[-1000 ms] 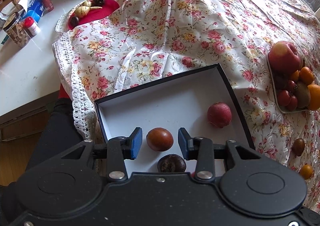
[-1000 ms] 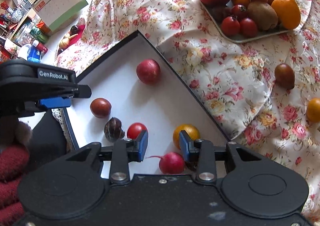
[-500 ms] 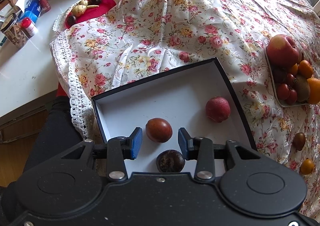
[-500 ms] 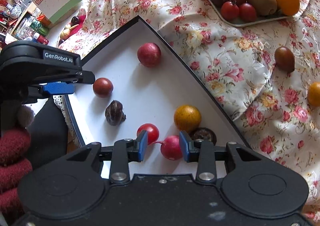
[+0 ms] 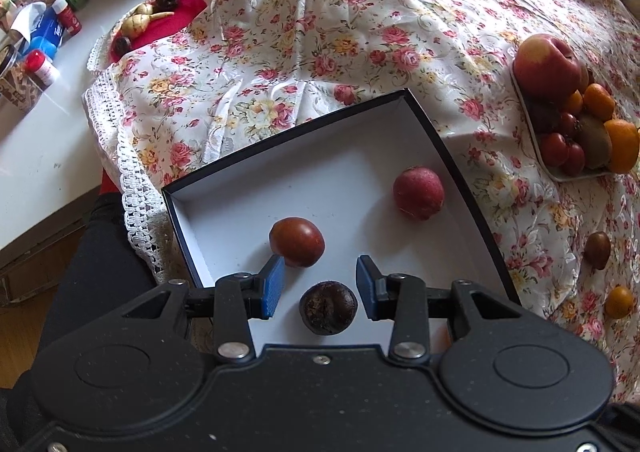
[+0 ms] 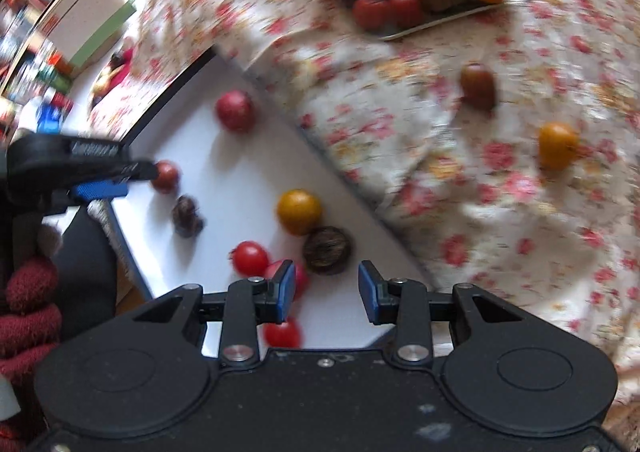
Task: Organize fruits
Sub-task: 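Move both open tools from the box back to the loose fruits, then close the left tool on a dark brown tomato while the right tool grasps an orange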
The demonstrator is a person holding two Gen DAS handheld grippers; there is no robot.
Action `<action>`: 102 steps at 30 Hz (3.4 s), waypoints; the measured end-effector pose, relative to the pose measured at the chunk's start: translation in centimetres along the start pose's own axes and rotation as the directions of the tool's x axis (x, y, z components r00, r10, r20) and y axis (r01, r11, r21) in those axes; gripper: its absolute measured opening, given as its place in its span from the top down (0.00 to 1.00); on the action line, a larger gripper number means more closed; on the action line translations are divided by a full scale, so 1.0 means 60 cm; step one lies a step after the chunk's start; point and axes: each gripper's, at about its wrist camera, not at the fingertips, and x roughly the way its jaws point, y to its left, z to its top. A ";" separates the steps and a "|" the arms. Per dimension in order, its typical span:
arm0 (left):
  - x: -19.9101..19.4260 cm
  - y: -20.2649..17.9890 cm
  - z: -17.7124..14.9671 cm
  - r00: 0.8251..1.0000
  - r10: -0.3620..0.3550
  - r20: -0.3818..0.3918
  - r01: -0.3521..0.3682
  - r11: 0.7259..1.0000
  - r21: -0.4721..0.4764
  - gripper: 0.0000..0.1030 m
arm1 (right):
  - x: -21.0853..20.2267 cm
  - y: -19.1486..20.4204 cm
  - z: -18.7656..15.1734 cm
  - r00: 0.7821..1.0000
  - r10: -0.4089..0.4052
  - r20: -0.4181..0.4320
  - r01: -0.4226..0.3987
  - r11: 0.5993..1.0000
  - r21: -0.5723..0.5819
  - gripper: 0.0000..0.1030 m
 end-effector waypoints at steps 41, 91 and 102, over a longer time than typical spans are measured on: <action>-0.056 -0.186 -0.053 0.974 -0.160 0.163 0.084 0.914 0.396 0.54 | 0.045 -0.241 0.071 0.976 -0.145 0.164 0.094 0.954 0.285 0.69; -0.016 -0.320 -0.036 0.993 -0.104 0.063 0.084 0.961 0.264 0.57 | 0.012 -0.254 0.050 0.972 -0.012 0.234 -0.034 0.980 0.194 0.55; -0.041 -0.167 -0.069 0.991 0.052 0.126 -0.072 0.984 0.160 0.57 | 0.059 -0.218 0.059 0.972 -0.145 0.186 0.113 0.979 0.171 0.54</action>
